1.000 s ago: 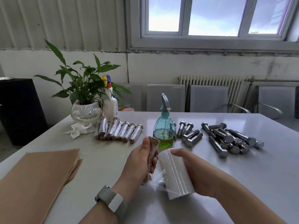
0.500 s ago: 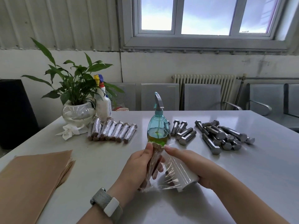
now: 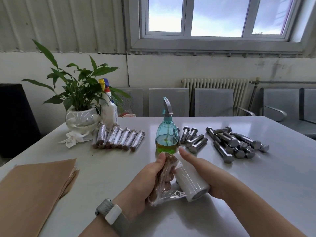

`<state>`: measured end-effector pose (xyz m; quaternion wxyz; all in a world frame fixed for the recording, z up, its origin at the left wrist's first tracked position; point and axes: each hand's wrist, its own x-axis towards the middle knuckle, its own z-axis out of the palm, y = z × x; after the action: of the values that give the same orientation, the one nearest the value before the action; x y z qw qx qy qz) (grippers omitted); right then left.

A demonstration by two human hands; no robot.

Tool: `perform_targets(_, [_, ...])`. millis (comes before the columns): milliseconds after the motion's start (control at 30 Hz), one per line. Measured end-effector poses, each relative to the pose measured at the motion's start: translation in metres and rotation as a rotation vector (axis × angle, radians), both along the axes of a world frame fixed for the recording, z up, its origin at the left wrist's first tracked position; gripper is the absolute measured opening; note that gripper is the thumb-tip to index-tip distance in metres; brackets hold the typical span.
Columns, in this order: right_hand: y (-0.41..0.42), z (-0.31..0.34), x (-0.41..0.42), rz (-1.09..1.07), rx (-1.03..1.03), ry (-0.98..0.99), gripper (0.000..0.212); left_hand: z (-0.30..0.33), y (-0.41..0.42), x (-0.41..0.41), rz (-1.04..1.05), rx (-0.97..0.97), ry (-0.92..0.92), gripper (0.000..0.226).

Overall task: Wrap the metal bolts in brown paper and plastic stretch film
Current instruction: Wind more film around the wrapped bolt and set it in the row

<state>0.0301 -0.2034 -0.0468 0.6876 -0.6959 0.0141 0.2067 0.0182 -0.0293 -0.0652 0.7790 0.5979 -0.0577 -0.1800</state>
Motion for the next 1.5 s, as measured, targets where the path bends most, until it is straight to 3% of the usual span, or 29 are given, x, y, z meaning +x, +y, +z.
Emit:
perform_targets(133, [0.007,-0.002,-0.004,-0.026,0.144,-0.028,0.058,-0.002,0.0,0.003,0.075,-0.143,0.078,0.05])
perform_targets(300, [0.02,-0.004,-0.012,-0.018,0.247,-0.167,0.049,-0.006,-0.005,0.007,0.241,-0.195,0.042,0.051])
perform_targets(500, [0.029,-0.003,-0.016,-0.214,0.011,-0.384,0.063,-0.003,-0.005,0.008,0.328,-0.129,-0.113,0.052])
perform_targets(667, [0.048,-0.011,-0.024,-0.286,0.038,-0.506,0.061,-0.002,-0.009,0.003,0.385,-0.169,-0.158,0.061])
perform_targets(833, [0.054,-0.02,-0.021,-0.327,0.072,-0.48,0.04,-0.003,-0.009,0.0,0.379,-0.239,-0.075,0.057])
perform_targets(1067, [0.052,-0.019,-0.023,-0.374,0.059,-0.391,0.052,-0.002,-0.005,0.002,0.148,-0.379,0.006,0.055])
perform_targets(1167, [0.045,-0.014,-0.023,-0.208,0.231,-0.209,0.06,-0.006,0.0,0.004,0.168,-0.224,-0.114,0.046])
perform_targets(1267, [0.04,-0.013,-0.025,-0.05,0.274,-0.161,0.055,-0.009,0.001,0.004,0.223,-0.074,-0.272,0.034])
perform_targets(1400, [0.042,-0.015,-0.022,-0.095,0.212,-0.272,0.051,-0.011,-0.003,0.004,0.332,-0.032,-0.355,0.039])
perform_targets(1500, [0.044,-0.014,-0.023,-0.165,0.185,-0.313,0.05,-0.012,0.0,0.007,0.405,-0.074,-0.308,0.04])
